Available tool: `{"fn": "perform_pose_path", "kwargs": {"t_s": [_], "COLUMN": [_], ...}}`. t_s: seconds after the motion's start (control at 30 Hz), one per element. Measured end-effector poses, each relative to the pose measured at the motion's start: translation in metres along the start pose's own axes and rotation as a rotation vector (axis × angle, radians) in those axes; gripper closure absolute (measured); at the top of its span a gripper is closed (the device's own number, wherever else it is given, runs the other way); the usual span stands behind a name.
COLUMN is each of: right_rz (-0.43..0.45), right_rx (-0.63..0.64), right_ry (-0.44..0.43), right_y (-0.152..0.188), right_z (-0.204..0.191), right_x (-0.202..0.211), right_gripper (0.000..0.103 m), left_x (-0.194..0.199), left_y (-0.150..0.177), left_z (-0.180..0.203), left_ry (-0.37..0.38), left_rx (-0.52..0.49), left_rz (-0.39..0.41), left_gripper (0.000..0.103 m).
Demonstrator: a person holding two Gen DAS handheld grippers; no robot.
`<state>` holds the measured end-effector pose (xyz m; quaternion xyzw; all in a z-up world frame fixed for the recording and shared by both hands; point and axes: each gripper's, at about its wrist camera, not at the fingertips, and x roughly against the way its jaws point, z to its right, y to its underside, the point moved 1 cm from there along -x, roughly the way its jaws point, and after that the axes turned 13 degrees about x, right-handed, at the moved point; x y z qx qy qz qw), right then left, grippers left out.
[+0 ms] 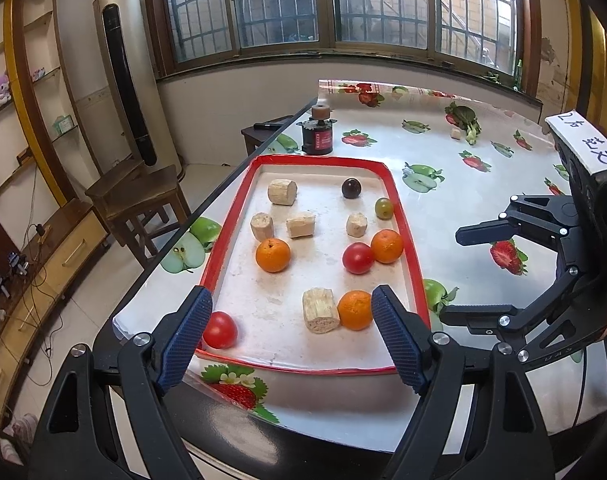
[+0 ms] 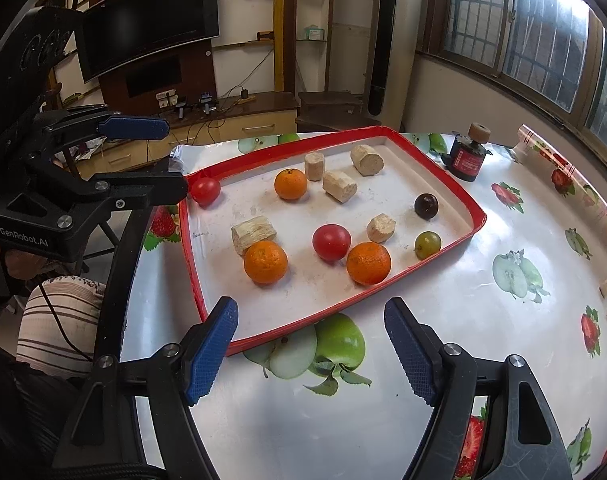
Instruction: Organize fruits
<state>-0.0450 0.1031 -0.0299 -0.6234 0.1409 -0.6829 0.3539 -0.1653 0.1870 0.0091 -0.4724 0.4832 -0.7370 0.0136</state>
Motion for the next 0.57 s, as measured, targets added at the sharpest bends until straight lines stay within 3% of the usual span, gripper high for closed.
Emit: {"fn": "perform_pose_path", "kwargs": {"t_s": [0.5,0.57], "right_rz": [-0.009,-0.015], "right_rx": [-0.033,-0.06], "right_ry": [-0.004,0.012], "right_y": [0.008,0.013], "right_z": [-0.003,-0.002], "right_x": [-0.006,-0.007], "right_gripper": [0.025,0.019], "left_x": [-0.005,-0.007], "left_y": [0.0,0.0], "left_z": [0.007,0.013], "left_ry": [0.01,0.017], "left_rx": [-0.002,-0.002], "left_rz": [-0.038,-0.052], "left_gripper": [0.021,0.021]}}
